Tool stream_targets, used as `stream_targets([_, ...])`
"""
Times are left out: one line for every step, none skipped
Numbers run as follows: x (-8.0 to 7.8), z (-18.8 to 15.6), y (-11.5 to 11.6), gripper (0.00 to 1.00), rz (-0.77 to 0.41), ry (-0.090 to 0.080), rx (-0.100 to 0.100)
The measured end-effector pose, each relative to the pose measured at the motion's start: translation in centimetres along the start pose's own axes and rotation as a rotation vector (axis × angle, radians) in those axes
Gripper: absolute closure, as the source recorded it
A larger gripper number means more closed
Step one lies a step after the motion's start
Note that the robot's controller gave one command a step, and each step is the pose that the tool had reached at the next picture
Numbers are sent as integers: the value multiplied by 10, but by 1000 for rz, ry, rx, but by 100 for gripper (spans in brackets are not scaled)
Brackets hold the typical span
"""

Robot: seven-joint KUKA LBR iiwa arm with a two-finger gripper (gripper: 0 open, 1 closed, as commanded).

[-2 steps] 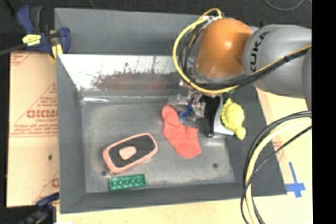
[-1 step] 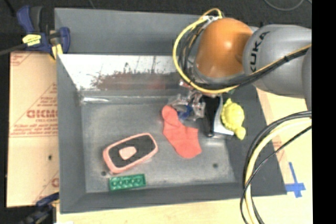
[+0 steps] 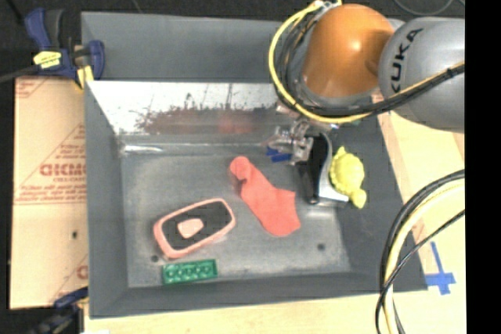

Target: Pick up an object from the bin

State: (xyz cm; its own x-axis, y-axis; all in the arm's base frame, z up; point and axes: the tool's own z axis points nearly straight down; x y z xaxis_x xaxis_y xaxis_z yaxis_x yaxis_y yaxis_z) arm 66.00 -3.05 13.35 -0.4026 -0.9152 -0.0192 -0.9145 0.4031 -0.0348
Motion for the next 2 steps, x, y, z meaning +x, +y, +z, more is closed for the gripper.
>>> stream_targets([1,35,3,100,3,1,-7])
stream_targets([-1,-29,-3,100,7,-4,7])
